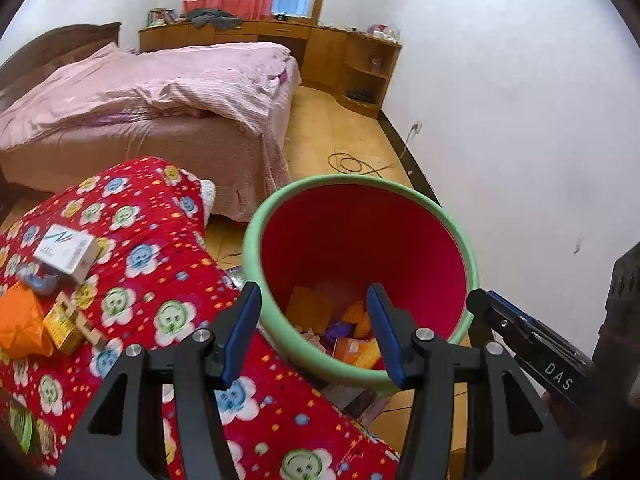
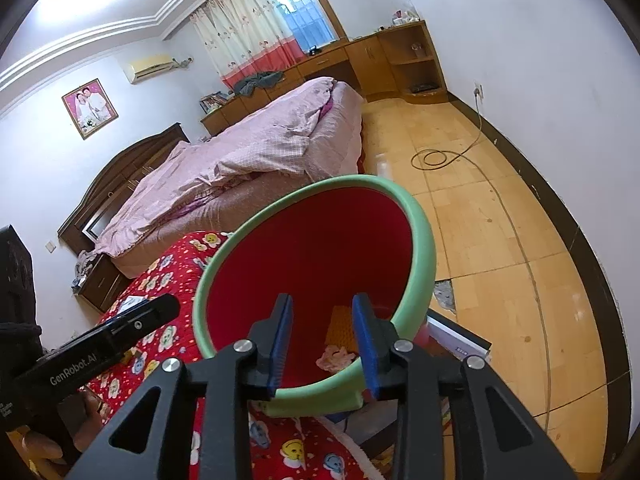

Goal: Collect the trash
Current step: 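Open the left tool dropping the orange box while the right tool drops the foam net, then move both tools back over the remaining trash on the blanket, then grasp the green mosquito-coil box with the left tool while the right tool reaches for the wooden block, then grasp the beige wooden block piece with the right tool, then carry the green coil box and wooden block over the bucket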

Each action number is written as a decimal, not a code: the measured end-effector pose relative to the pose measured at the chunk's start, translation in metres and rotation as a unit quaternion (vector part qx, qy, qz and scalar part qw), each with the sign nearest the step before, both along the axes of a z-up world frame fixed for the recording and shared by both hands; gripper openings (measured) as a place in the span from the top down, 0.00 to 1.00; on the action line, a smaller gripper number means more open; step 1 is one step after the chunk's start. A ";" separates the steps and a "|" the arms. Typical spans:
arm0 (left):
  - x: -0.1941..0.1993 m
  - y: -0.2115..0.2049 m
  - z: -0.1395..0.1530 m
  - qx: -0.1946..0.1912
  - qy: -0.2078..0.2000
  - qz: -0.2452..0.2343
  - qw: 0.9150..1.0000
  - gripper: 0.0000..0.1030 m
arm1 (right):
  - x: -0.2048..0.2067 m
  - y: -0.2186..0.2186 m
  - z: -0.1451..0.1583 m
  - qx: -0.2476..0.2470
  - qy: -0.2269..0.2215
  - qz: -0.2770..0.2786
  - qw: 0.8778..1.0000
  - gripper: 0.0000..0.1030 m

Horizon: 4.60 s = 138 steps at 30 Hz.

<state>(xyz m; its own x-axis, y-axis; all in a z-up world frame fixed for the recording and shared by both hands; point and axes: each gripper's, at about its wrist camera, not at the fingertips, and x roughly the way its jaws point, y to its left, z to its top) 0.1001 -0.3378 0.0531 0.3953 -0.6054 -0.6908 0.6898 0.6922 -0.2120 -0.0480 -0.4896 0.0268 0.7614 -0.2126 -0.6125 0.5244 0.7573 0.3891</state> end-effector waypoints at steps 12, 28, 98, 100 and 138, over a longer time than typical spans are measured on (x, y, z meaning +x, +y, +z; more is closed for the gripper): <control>0.000 0.078 0.017 -0.015 -0.002 0.076 0.997 0.46 | -0.006 0.039 0.020 -0.003 -0.020 0.032 0.999 0.55; 0.019 0.197 0.012 0.017 -0.010 0.206 0.978 0.45 | 0.015 0.096 0.028 0.001 -0.007 0.085 0.996 0.43; 0.118 0.325 -0.074 0.043 0.029 0.337 0.940 0.34 | 0.191 0.219 -0.038 -0.071 0.120 0.261 0.955 0.54; 0.118 0.327 -0.076 0.040 0.031 0.338 0.940 0.34 | 0.199 0.220 -0.040 -0.078 0.122 0.267 0.953 0.58; 0.066 0.297 -0.008 -0.007 -0.019 0.264 0.964 0.34 | 0.048 0.173 0.030 -0.078 0.031 0.158 0.984 0.88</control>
<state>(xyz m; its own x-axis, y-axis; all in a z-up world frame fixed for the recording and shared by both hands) 0.1657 -0.0408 0.0454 0.6756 -0.3219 -0.6633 0.2488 0.9464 -0.2059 -0.0004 -0.3161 0.0569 0.7663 -0.0660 -0.6391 0.2725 0.9342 0.2303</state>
